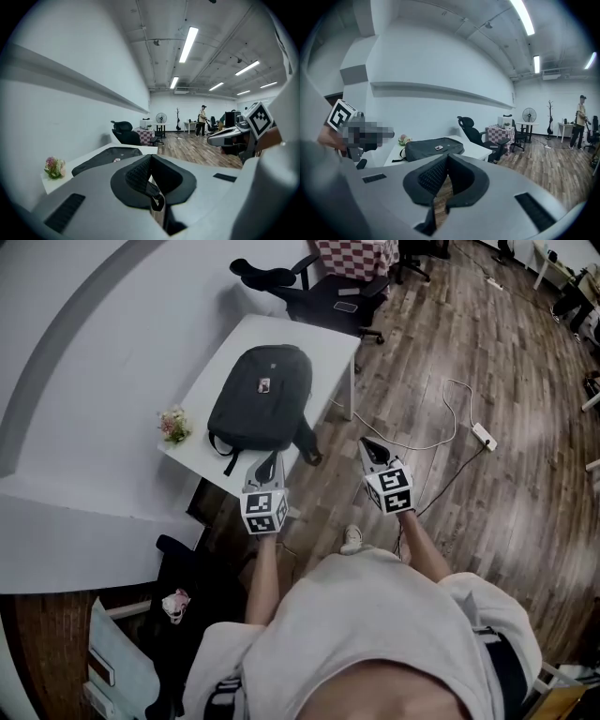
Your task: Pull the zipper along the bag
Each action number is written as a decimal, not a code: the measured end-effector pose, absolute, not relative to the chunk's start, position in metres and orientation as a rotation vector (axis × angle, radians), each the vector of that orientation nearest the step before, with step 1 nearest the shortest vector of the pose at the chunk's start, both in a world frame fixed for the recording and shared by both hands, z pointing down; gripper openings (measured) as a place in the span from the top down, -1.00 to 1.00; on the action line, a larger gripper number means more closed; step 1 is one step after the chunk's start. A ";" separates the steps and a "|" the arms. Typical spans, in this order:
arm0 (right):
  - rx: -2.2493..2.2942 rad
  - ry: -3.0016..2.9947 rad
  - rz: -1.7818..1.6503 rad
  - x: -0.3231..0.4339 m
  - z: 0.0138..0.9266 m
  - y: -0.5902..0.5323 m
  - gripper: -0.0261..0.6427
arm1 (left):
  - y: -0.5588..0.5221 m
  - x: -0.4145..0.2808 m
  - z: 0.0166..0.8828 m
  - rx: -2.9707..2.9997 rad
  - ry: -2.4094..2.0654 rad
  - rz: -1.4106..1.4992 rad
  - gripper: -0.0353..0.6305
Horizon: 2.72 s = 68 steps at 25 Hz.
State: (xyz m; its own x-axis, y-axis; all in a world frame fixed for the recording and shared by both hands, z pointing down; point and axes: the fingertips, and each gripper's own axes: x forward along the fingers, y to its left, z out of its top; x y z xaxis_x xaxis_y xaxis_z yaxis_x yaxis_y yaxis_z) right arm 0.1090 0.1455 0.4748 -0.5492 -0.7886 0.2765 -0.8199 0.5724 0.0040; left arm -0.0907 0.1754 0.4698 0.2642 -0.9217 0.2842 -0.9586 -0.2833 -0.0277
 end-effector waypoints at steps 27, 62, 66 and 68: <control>1.106 -2.530 0.305 0.054 0.549 -0.029 0.88 | -0.010 -0.099 0.539 2.276 -1.677 0.498 0.81; 0.585 -2.262 0.234 -0.056 0.702 -0.143 0.45 | -0.177 -0.130 0.675 2.006 -1.294 0.683 0.57; 0.503 -2.257 0.188 -0.061 0.707 -0.145 0.47 | -0.180 -0.132 0.683 1.963 -1.289 0.706 0.52; 0.466 -2.254 0.168 -0.063 0.710 -0.145 0.50 | -0.181 -0.131 0.684 1.960 -1.289 0.722 0.52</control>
